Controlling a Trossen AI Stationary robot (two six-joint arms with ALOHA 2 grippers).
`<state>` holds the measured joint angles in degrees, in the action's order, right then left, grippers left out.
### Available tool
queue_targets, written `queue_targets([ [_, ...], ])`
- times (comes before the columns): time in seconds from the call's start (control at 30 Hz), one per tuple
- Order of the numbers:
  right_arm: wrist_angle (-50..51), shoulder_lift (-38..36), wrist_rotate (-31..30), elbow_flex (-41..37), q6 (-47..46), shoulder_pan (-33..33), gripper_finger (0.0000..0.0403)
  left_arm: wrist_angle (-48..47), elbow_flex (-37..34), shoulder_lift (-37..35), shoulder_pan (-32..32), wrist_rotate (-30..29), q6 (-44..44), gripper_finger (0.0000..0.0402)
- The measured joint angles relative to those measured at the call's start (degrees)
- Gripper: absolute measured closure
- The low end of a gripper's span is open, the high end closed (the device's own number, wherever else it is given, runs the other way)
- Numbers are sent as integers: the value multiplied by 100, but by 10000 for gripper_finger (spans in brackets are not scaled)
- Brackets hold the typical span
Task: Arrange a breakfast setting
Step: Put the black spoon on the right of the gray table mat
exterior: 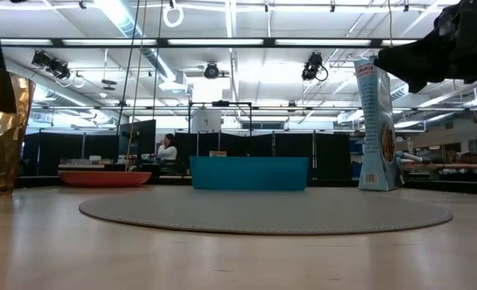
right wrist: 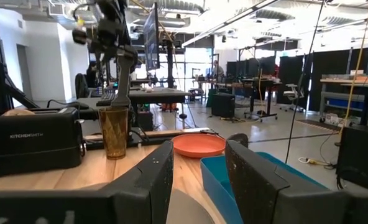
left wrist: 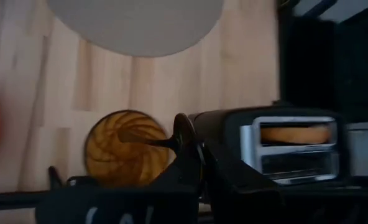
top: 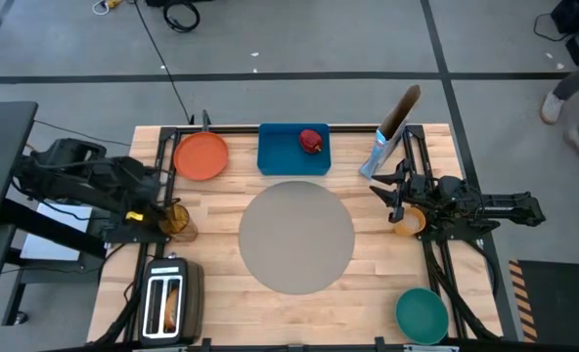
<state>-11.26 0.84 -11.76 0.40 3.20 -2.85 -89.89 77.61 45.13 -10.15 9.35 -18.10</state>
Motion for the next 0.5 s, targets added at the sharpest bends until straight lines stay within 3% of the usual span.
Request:
queue_targets([
  [0.2, 197, 1, 3, -2, -26, 4, 250, -22, 666, 23, 0, 104, -534, 384],
  [0.5, 179, 2, 1, -2, -24, 4, 250, -15, 1423, 23, -2, -251, -208, 385],
])
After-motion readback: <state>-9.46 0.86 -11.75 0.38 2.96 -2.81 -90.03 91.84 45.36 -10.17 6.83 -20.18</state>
